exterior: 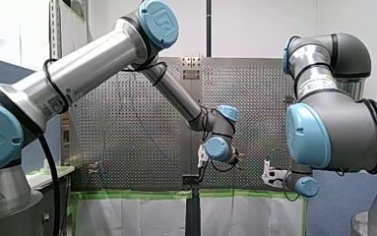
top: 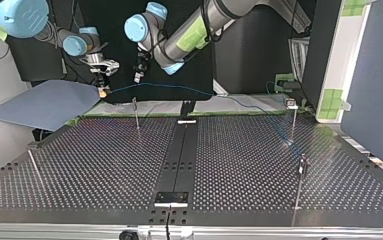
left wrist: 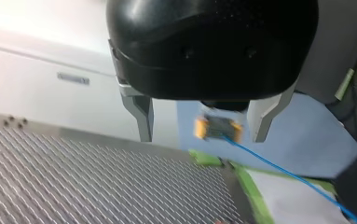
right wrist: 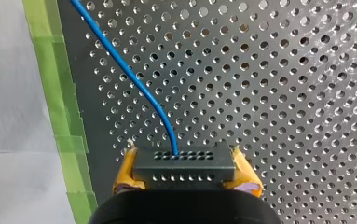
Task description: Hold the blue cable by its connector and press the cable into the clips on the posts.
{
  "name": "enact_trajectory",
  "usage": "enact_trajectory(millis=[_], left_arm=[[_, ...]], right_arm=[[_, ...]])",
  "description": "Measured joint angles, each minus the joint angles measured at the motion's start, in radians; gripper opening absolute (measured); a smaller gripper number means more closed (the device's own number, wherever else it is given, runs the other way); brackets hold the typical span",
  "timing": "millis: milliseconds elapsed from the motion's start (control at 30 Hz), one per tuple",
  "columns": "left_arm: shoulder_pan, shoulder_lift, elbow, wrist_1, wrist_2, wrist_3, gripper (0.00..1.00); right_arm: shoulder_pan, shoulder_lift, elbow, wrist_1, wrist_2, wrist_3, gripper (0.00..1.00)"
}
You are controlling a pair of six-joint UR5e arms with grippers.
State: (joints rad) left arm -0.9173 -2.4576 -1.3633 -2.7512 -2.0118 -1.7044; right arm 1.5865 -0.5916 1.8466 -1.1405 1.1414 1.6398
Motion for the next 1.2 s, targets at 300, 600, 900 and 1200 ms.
enact_trajectory(millis=[300,600,900,1200], left_arm=[[0.005,0.009,0.079,-0.079,0.012,0.034,1.00],[0.045,0.008,0.159,-0.159,-0.063,0.068,1.00],[0.083,0.002,0.228,-0.228,-0.075,0.102,1.00],[0.089,-0.059,0.299,-0.300,-0.083,0.142,1.00]], right_arm=[[0.003,0.000,-0.001,-0.001,0.000,0.002,0.00],[0.006,0.000,-0.001,-0.001,0.000,0.004,0.00],[0.008,0.000,-0.002,0.000,0.000,0.005,0.00],[0.009,0.000,-0.002,-0.001,-0.004,0.005,0.00]])
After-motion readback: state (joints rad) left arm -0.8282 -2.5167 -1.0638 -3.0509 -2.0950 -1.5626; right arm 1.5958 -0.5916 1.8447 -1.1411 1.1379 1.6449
